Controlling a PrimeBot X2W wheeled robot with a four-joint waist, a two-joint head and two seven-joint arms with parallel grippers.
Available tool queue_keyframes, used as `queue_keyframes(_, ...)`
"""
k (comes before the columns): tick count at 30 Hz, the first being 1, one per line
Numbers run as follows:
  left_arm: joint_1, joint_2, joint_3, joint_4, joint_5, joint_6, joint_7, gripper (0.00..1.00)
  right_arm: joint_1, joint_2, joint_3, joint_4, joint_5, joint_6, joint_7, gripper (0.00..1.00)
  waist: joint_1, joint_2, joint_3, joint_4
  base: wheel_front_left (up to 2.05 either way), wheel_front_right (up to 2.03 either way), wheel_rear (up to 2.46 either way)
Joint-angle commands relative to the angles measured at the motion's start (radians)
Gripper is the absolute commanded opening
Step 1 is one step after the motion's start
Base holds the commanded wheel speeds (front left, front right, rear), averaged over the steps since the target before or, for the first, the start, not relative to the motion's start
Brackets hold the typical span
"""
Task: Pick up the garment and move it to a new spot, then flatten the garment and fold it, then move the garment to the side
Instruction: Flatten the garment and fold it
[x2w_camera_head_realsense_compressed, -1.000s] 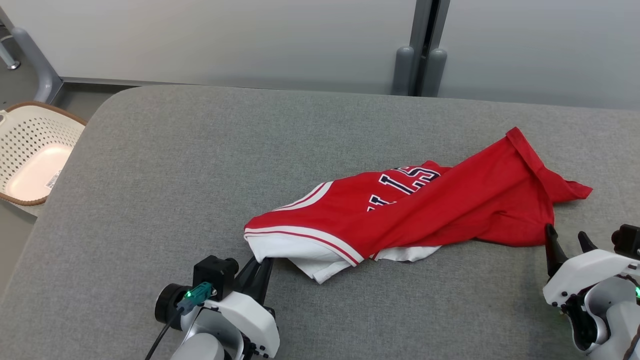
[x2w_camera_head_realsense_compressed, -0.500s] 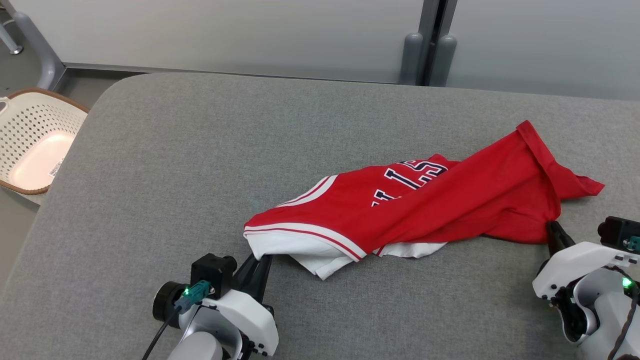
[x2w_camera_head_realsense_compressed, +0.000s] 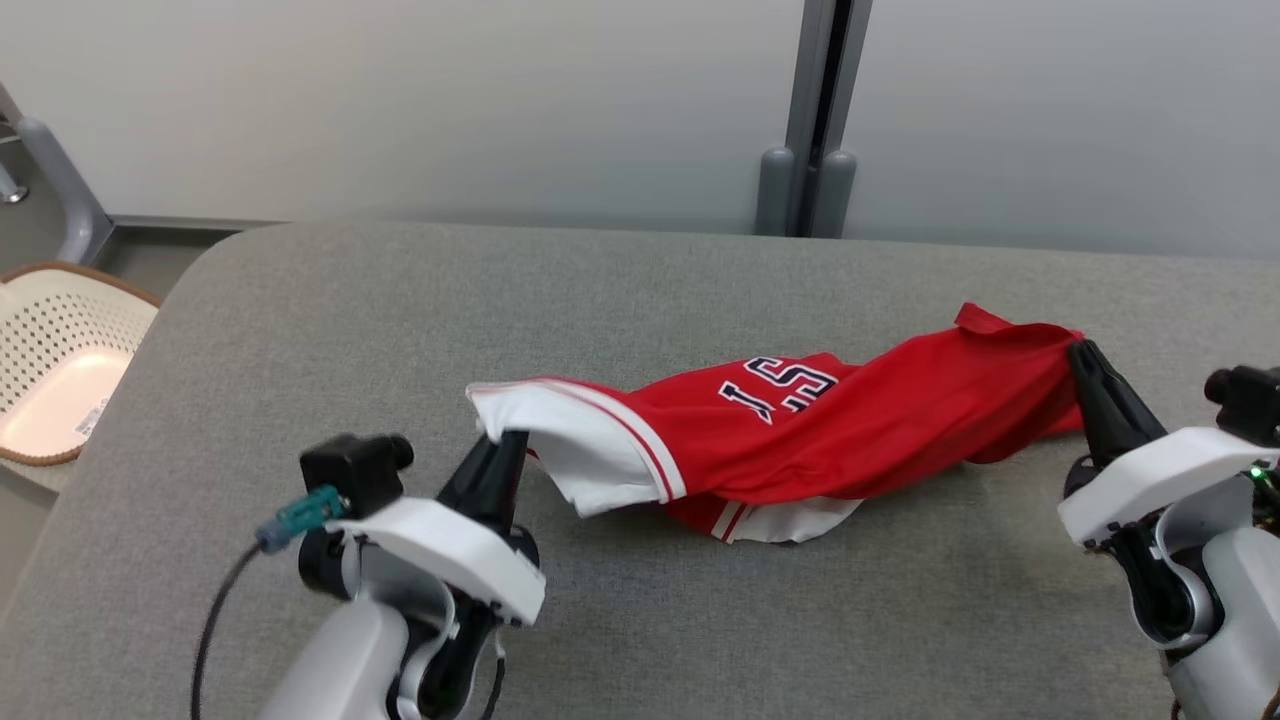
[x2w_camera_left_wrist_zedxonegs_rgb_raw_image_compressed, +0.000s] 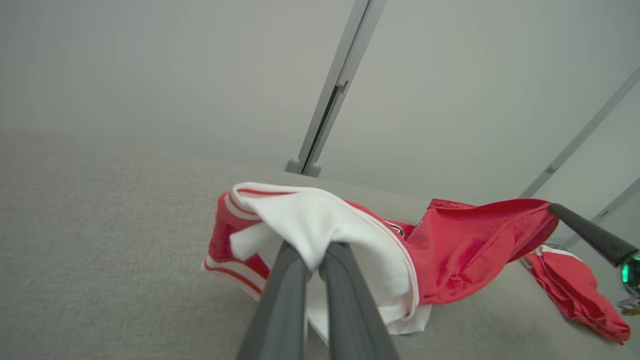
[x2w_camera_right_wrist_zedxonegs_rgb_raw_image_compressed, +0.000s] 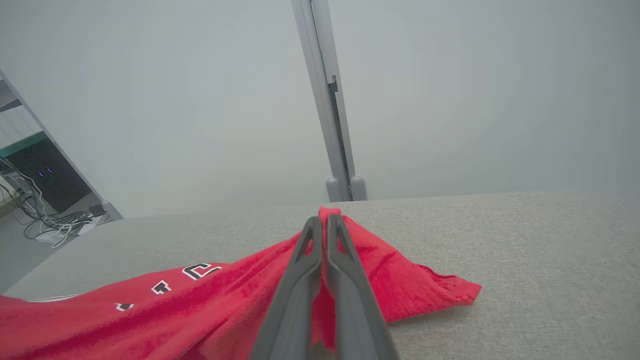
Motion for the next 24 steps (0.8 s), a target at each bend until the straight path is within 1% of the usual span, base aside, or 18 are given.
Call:
queue_keyframes(1,-0.044,-0.008,0.036,-0.072,-0.066,-0.01,0.041,0.0,0.023,-0.02,0.038,-0.122,0.117,0.0,0.041,0.0,0.0,0.0,-0.05,-0.024,0.0,0.0,0.0)
queue_keyframes(2,-0.058,-0.008,0.052,-0.105,-0.093,-0.007,0.064,0.0,0.026,-0.043,0.044,-0.186,0.173,0.0,0.06,0.0,0.0,0.0,-0.064,-0.03,0.0,0.0,0.0)
queue_keyframes(4,-0.098,-0.002,0.079,-0.175,-0.121,0.009,0.108,0.0,0.019,-0.092,0.04,-0.297,0.247,0.0,0.09,0.0,0.0,0.0,-0.079,-0.042,0.0,0.0,0.0)
queue_keyframes(6,-0.142,0.001,0.106,-0.234,-0.15,0.033,0.148,0.0,0.003,-0.107,0.023,-0.379,0.299,0.0,0.109,0.0,0.0,0.0,-0.094,-0.055,0.0,0.0,0.0)
queue_keyframes(9,-0.203,0.003,0.153,-0.299,-0.197,0.07,0.203,0.0,-0.03,-0.116,-0.036,-0.455,0.354,0.0,0.14,0.0,0.0,0.0,-0.116,-0.072,0.0,0.0,0.0)
queue_keyframes(10,-0.203,0.003,0.153,-0.299,-0.197,0.07,0.203,0.0,-0.03,-0.116,-0.036,-0.455,0.354,0.0,0.14,0.0,0.0,0.0,-0.116,-0.072,0.0,0.0,0.0)
queue_keyframes(12,-0.237,-0.003,0.184,-0.327,-0.234,0.093,0.231,0.0,-0.055,-0.112,-0.076,-0.48,0.361,0.0,0.158,0.0,0.0,0.0,-0.129,-0.082,0.0,0.0,0.0)
queue_keyframes(16,-0.284,-0.019,0.236,-0.374,-0.296,0.135,0.262,0.0,-0.095,-0.085,-0.158,-0.509,0.301,0.0,0.181,0.0,0.0,0.0,-0.155,-0.095,0.0,0.0,0.0)
queue_keyframes(18,-0.292,-0.026,0.254,-0.402,-0.325,0.156,0.27,0.0,-0.097,-0.071,-0.21,-0.513,0.217,0.0,0.204,0.0,0.0,0.0,-0.167,-0.102,0.0,0.0,0.0)
queue_keyframes(19,-0.294,-0.03,0.261,-0.419,-0.338,0.166,0.273,0.0,-0.097,-0.069,-0.241,-0.523,0.144,0.0,0.213,0.0,0.0,0.0,-0.171,-0.105,0.0,0.0,0.0)
queue_keyframes(20,-0.292,-0.034,0.265,-0.436,-0.344,0.173,0.276,0.0,-0.098,-0.049,-0.271,-0.539,0.086,0.0,0.225,0.0,0.0,0.0,-0.175,-0.108,0.0,0.0,0.0)
queue_keyframes(24,-0.245,-0.043,0.271,-0.506,-0.385,0.21,0.291,0.0,-0.085,0.099,-0.41,-0.635,-0.072,0.0,0.317,0.0,0.0,0.0,-0.18,-0.116,0.0,0.0,0.0)
